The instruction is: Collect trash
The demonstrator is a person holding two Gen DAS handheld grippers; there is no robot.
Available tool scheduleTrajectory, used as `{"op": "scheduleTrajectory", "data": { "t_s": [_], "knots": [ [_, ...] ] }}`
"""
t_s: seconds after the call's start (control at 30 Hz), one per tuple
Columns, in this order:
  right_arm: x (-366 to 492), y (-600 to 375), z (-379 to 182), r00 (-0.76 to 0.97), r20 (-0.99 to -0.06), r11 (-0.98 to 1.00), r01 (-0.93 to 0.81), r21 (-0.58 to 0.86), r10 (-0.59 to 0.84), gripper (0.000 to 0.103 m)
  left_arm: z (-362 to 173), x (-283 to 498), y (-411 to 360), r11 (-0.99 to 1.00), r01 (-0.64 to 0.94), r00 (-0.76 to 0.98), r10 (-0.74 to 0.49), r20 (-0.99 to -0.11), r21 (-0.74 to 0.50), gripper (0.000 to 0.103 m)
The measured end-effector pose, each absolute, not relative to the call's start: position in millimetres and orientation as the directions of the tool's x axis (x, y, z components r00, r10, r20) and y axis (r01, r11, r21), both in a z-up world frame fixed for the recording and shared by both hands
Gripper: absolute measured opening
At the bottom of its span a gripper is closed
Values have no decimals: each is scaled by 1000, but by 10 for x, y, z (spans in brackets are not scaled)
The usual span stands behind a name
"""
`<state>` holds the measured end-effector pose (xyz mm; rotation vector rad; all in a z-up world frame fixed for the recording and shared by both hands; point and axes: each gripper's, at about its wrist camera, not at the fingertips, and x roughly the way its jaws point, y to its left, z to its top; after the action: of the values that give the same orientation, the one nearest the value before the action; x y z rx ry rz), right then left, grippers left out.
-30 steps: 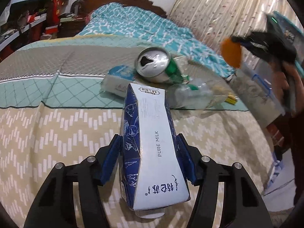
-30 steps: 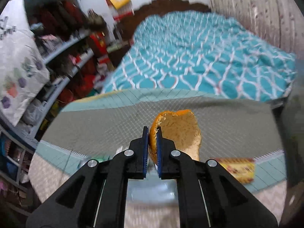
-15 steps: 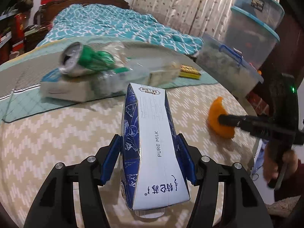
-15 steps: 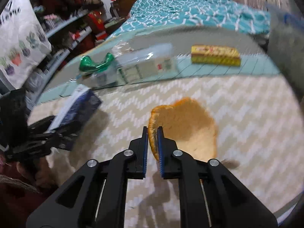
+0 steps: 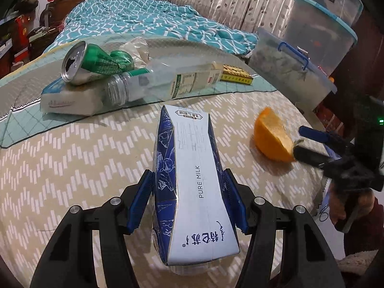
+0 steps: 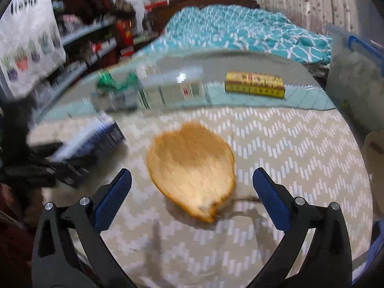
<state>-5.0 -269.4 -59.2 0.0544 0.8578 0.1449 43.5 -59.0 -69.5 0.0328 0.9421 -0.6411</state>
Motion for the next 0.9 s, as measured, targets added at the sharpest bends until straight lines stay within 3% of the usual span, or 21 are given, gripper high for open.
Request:
{"op": "scheduleTrajectory", "data": {
  "t_s": [0.23, 0.27, 0.33, 0.37, 0.4, 0.67, 0.9],
  "knots": [
    [119, -2654, -868, 582, -798, 986, -137, 92, 156, 100, -745, 444, -624, 826, 514, 405, -471, -783, -231, 57],
    [122, -2657, -877, 579, -798, 985, -139, 104, 166, 94, -754, 453, -626, 828, 511, 407, -467, -785, -229, 56],
    [65, -2685, -783, 602, -765, 972, -170, 160, 231, 59, -750, 462, -648, 834, 510, 419, -455, -785, -211, 56],
    [42, -2717, -746, 606, -760, 972, -156, 175, 234, 46, -740, 461, -660, 835, 512, 426, -452, -784, -203, 56],
    [30, -2740, -727, 615, -757, 975, -142, 171, 222, 42, -727, 464, -687, 833, 516, 430, -452, -782, -198, 56],
    [-357, -3310, -511, 724, -659, 955, -1, 295, 205, 39, -564, 514, -1159, 741, 624, 349, -549, -759, -249, 55],
    [-608, -4023, -693, 735, -660, 895, 174, 410, 159, 39, -680, 530, -2019, 608, 741, 175, -585, -792, -285, 55]
  ]
}}
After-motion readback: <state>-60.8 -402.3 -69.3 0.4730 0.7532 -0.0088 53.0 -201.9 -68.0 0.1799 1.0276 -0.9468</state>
